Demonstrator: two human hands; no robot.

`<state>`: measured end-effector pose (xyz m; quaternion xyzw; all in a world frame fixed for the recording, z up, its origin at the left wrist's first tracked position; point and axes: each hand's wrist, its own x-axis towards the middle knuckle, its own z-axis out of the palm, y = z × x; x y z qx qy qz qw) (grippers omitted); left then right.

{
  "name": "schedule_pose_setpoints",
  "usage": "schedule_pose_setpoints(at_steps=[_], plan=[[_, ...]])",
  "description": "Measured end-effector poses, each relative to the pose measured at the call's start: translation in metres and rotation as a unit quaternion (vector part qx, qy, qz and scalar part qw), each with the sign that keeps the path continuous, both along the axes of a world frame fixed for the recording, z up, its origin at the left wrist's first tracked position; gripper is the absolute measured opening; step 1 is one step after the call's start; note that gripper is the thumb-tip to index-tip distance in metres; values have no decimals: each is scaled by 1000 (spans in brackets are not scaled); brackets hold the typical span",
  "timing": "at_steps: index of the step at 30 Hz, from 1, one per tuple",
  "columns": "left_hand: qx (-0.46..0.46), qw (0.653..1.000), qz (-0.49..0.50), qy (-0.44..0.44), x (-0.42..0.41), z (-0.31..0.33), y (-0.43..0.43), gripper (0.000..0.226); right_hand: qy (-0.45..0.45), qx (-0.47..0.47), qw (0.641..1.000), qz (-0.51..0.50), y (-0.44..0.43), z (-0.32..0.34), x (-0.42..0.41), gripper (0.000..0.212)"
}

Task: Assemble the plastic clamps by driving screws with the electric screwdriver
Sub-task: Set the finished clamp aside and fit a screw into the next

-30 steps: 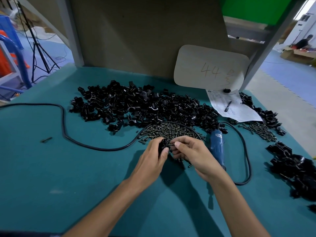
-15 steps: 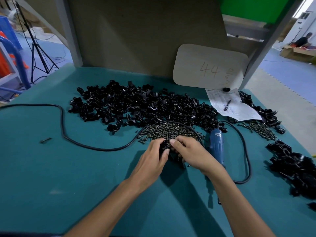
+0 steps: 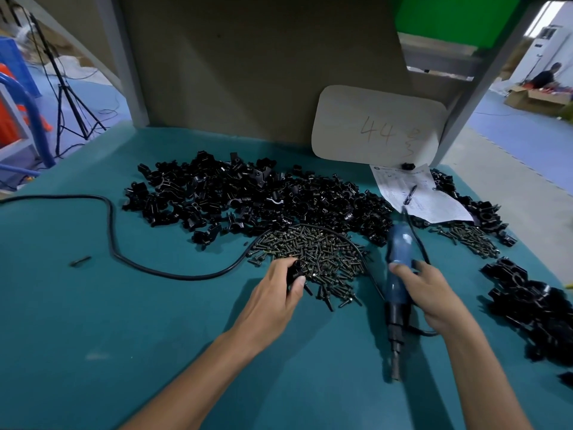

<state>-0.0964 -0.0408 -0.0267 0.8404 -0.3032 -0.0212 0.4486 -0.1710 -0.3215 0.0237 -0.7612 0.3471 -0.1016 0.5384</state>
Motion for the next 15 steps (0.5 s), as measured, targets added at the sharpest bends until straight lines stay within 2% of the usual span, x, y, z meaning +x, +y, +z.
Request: schedule_pose_setpoints(at_steps=[2,4,6,7,9,12,15], plan=[[7,1000,-2,0,0,0,0,40,-121,187,972,-70,4,2,1,27],[13,1000,-5,3,0,0,0,43,-233,370,890,-129,11,6,5,24],[17,1000,-6,8,-1,1,0,45,-306,471,812,-158,20,6,11,30],[20,1000,-8,10,-1,2,0,46,-333,494,786,-163,26,4,15,34],[31,999,-12,6,-2,4,-1,47,-364,508,763,-166,37,0,19,38],[43,999,-18,3,-2,6,-1,46,-383,508,750,-181,46,0,27,36],[43,999,-18,10,-2,7,-1,47,-388,499,753,-183,47,3,35,29]])
